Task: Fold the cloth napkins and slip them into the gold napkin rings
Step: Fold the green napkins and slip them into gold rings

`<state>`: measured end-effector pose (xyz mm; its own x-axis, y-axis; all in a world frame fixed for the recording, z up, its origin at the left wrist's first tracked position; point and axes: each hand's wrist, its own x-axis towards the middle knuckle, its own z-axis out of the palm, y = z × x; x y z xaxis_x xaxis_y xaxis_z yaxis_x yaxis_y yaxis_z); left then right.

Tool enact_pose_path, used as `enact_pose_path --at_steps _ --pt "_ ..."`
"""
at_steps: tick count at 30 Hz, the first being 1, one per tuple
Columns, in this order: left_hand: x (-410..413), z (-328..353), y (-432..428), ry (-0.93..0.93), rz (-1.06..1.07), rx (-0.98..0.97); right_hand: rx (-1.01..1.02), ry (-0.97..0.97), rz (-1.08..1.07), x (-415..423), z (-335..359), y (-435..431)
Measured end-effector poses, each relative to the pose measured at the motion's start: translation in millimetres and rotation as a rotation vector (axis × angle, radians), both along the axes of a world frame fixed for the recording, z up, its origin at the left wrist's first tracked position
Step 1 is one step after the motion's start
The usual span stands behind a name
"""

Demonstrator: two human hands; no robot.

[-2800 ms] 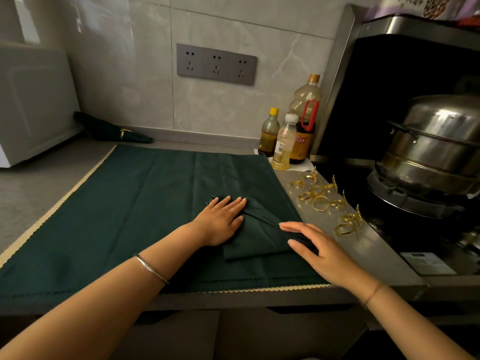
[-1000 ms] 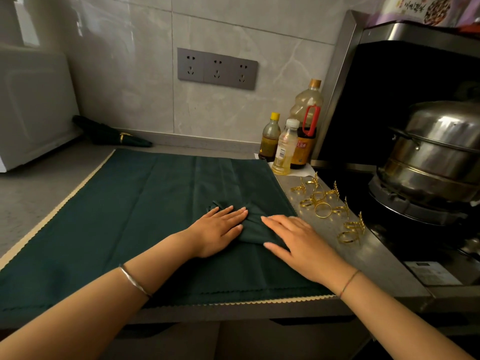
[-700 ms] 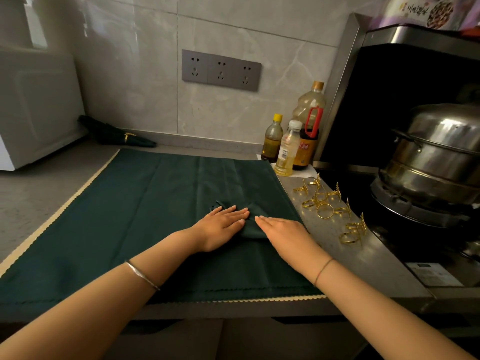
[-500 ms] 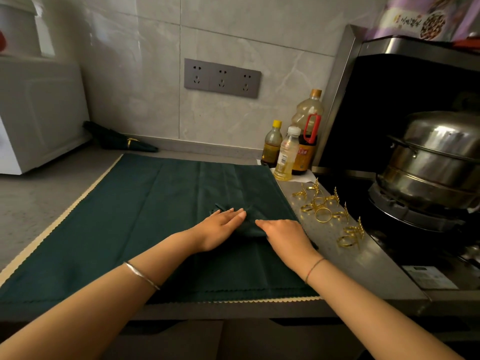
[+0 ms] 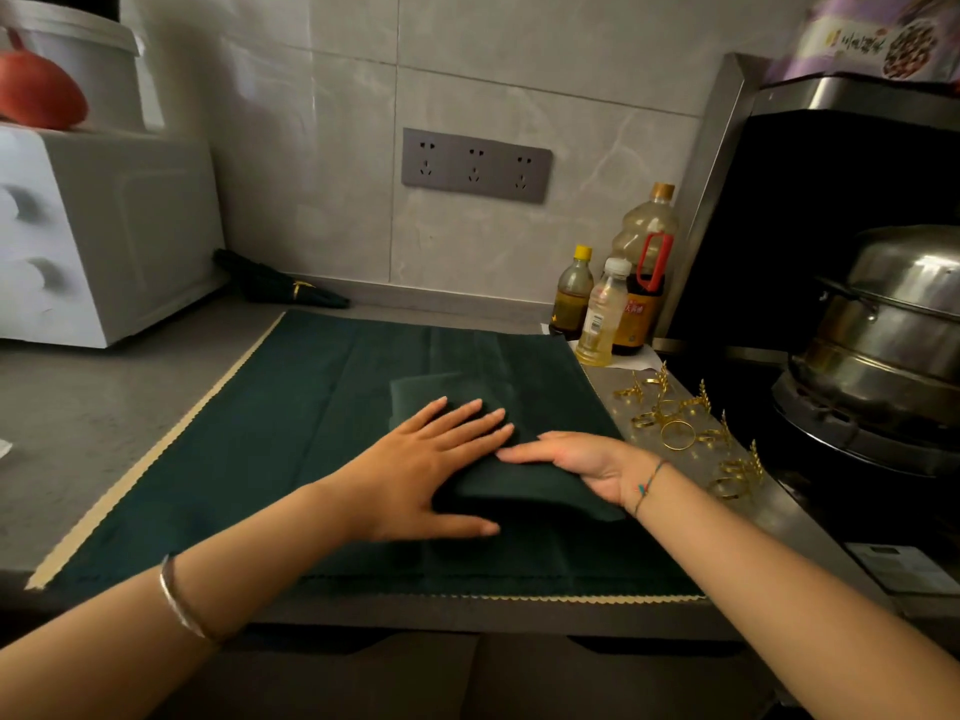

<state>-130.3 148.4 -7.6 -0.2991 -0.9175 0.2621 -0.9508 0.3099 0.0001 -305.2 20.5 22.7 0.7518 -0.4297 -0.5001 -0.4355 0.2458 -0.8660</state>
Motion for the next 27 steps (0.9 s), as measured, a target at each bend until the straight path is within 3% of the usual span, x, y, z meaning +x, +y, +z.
enact_pose_path --at_steps 6,9,11,15,19,23,27 --pt "2.0 -19.7 -3.4 0.232 0.114 0.273 0.014 0.124 0.090 14.5 -9.2 -6.6" --pt "0.1 -21.3 -7.1 0.235 0.142 0.317 -0.017 0.140 0.059 8.1 -3.4 -9.7" --pt "-2.7 -20.6 -9.3 0.187 0.161 0.327 -0.222 0.153 0.007 -1.8 -1.2 -11.1" --pt "-8.5 -22.0 -10.0 0.095 0.189 0.307 -0.909 -0.002 -0.180 -23.3 -8.6 0.6" --pt "-9.4 -20.9 -10.5 0.069 0.201 0.298 -1.360 -0.094 0.026 -40.2 -18.4 35.4" --pt "-10.4 -21.8 -11.6 0.044 0.216 0.311 -1.591 0.028 0.191 -42.0 -33.8 40.3" --pt "-8.8 -17.7 -9.5 0.080 0.186 0.327 -1.629 0.044 0.155 -39.4 -41.7 37.7"
